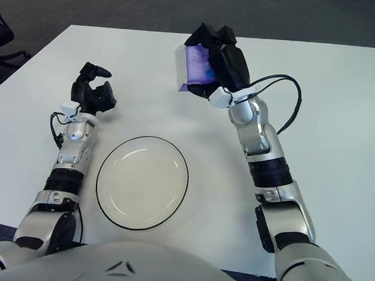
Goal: Put the tissue paper into the plate.
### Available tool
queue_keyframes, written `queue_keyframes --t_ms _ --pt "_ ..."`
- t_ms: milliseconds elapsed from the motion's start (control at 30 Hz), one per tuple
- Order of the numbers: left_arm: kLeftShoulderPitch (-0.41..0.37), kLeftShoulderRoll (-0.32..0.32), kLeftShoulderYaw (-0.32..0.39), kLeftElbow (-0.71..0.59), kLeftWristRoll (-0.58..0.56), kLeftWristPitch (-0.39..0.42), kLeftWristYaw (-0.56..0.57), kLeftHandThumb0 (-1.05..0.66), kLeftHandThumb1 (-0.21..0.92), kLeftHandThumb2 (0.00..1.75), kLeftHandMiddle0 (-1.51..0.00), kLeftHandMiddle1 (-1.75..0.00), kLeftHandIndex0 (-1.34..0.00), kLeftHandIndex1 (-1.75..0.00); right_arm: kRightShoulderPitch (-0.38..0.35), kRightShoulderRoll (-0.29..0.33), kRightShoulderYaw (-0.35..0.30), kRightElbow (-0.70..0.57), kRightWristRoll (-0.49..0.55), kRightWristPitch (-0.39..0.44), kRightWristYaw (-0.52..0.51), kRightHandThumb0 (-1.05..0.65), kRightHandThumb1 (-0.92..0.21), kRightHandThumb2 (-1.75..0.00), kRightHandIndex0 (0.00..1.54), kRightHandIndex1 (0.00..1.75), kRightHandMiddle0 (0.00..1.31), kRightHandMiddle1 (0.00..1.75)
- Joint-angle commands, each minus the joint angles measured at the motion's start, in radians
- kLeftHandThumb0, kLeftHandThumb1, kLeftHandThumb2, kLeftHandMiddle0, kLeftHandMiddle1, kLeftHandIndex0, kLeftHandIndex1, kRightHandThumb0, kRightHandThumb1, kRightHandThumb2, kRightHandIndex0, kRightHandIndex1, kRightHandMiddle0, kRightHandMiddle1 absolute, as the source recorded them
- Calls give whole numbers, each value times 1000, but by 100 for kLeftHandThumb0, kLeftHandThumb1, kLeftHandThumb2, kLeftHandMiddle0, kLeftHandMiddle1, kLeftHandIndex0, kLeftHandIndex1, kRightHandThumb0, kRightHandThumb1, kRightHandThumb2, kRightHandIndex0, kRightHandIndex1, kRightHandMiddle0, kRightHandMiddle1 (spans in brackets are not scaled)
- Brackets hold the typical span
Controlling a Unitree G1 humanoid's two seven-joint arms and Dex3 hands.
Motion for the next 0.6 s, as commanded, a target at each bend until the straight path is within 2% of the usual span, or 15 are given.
queue_keyframes --t_ms 0,133,433,567 --pt "124 -48 -3 83 -10 0 -13 -46 39 122 -129 -175 -55 -175 -3 18 16 -45 29 -1 44 0 -6 -159 84 167 57 175" --pt "122 -46 0 85 -15 -2 -19 -46 39 122 -129 -175 -55 -175 4 39 32 -70 69 -14 93 0 -6 -159 84 166 57 175" --pt "113 -44 8 92 -26 1 -22 -46 39 122 -129 -175 -55 -175 -1 41 45 -95 145 -58 201 0 -6 -159 85 164 57 175" --pt "111 -40 7 91 -22 1 -20 -46 39 122 -129 -175 -55 -175 5 35 59 -118 231 -72 295 0 -5 -160 85 166 57 175"
